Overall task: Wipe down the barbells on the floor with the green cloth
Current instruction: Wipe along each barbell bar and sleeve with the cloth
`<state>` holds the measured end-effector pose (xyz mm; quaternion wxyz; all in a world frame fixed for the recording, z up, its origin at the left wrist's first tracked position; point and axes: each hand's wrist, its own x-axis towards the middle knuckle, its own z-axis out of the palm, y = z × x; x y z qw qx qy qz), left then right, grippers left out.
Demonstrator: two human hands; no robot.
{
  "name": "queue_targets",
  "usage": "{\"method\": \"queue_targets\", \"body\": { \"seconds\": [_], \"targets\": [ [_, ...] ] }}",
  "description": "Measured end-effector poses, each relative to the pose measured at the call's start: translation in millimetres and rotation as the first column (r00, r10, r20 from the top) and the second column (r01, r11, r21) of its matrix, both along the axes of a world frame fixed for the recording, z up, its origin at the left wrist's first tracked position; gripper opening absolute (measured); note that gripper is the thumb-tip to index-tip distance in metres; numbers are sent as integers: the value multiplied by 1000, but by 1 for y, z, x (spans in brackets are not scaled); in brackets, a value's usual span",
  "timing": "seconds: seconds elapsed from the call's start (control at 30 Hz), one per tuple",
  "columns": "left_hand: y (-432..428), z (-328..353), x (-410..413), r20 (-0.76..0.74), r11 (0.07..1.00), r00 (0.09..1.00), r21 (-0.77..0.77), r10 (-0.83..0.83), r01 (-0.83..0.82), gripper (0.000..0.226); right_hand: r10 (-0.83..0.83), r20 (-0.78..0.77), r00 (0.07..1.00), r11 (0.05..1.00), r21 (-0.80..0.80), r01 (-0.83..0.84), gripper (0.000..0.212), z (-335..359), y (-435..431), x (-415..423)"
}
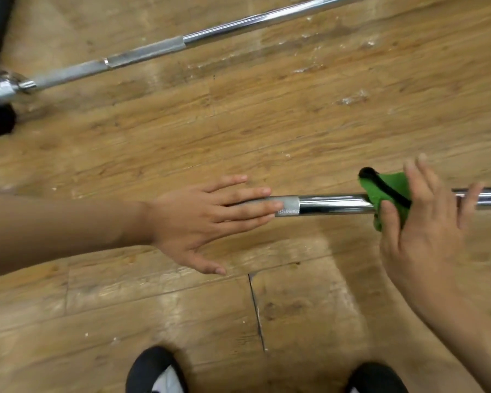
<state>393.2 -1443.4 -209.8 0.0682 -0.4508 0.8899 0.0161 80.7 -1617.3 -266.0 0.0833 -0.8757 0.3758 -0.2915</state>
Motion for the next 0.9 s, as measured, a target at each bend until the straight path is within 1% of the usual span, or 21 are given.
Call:
{"method": "queue_targets", "body": {
  "seconds": [0.07,0.1,0.2,0.27,0.3,0.33,0.4,0.47,0.57,0.6,0.63,0.7,0.8,0.9],
  "targets": [
    [4,-4,-3,38,999,999,-37,3,-2,94,-42,-2,999,999,20,43,42,5,12,10],
    [6,-5,-5,53,998,999,-55,6,-3,93,-24,-11,1000,1000,19,24,40,7,25,24],
    [10,-7,-8,87,994,996,-106,13,-4,88,175,-90,980,983,-30,-179,41,4,66,64],
    [12,-7,-9,106,991,994,-133,22,-7,83,243,-124,962,965,-72,-253,41,5,65,66],
    [12,-6,-9,112,990,993,-139,27,-11,80,227,-122,966,967,-87,-238,41,5,56,58],
    [13,-6,-9,110,990,993,-142,39,-23,78,178,-105,978,977,-96,-188,40,4,46,47],
    [14,-4,-8,89,989,994,-137,66,-53,77,44,-38,998,995,-85,-47,36,2,24,23],
    [16,-3,-8,60,987,994,-135,94,-85,78,-55,-2,998,997,-45,55,35,2,16,16],
    [24,-3,-1,20,976,987,-151,161,-157,79,-159,31,987,985,67,157,34,8,33,38],
    [28,-2,2,16,973,984,-156,175,-170,78,-141,43,989,987,86,137,35,11,43,49],
    [32,-2,5,19,972,983,-158,181,-176,78,-87,46,995,992,92,82,37,12,54,61],
    [37,-1,11,22,977,986,-141,164,-159,79,50,3,999,996,77,-50,39,12,80,83],
    [43,-3,18,18,976,987,-149,160,-156,77,169,-70,983,985,31,-167,38,14,106,116],
    [45,-5,23,14,979,991,-155,133,-129,75,260,-125,957,961,-58,-269,38,11,94,110]
  ]
}}
